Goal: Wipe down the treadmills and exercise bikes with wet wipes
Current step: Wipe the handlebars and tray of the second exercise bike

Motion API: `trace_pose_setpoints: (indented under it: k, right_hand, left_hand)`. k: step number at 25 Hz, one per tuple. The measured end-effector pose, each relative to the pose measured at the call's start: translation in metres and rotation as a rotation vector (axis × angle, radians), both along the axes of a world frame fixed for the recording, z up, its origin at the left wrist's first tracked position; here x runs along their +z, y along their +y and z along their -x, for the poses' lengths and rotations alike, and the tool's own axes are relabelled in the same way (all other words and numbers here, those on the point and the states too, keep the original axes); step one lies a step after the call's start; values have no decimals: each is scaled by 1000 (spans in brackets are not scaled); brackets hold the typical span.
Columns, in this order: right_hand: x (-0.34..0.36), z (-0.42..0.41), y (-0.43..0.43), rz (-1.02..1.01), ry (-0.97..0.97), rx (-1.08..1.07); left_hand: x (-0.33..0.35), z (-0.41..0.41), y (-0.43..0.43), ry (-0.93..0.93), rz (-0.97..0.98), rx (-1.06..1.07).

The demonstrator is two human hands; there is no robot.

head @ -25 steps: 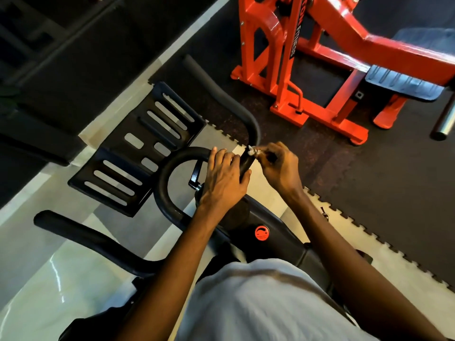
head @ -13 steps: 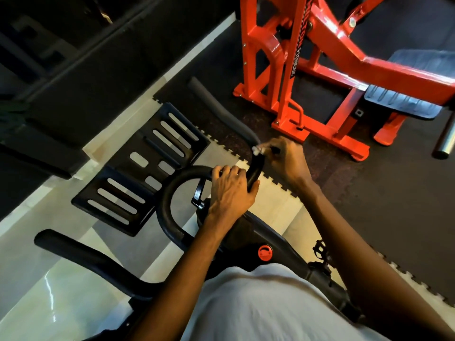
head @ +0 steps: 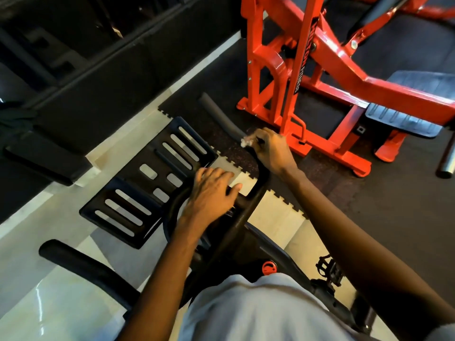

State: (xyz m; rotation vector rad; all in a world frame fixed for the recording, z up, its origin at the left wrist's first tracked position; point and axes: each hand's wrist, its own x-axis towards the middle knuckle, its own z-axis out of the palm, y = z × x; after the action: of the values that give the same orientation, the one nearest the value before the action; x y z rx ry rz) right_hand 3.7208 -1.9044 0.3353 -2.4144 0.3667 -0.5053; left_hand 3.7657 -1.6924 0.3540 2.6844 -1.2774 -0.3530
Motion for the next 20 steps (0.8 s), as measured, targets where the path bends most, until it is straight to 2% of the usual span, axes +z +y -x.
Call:
trace_pose_setpoints:
  k: [4,9,13,15,17,20]
  right_hand:
    - [-10,-8,2,55,-2,0]
    - [4,-57,14,45,-43,75]
    - [-5,-31,8,36,-46,24]
    - [-8,-26,6,31,-56,-17]
    - [-6,-41,6,-9,-105,-31]
    - [7,-79,7,-110,-203,-50]
  left_hand:
    - [-4,-2,0,-120,-59,-53]
    - [-4,0,-12,-114,40,138]
    - [0,-11,-7,-71,38,37]
    - [-2,-11,-6,-109,51,-2]
    - [-4,-7,-8,-187,34,2]
    - [-5,-3,-11,-184,48,40]
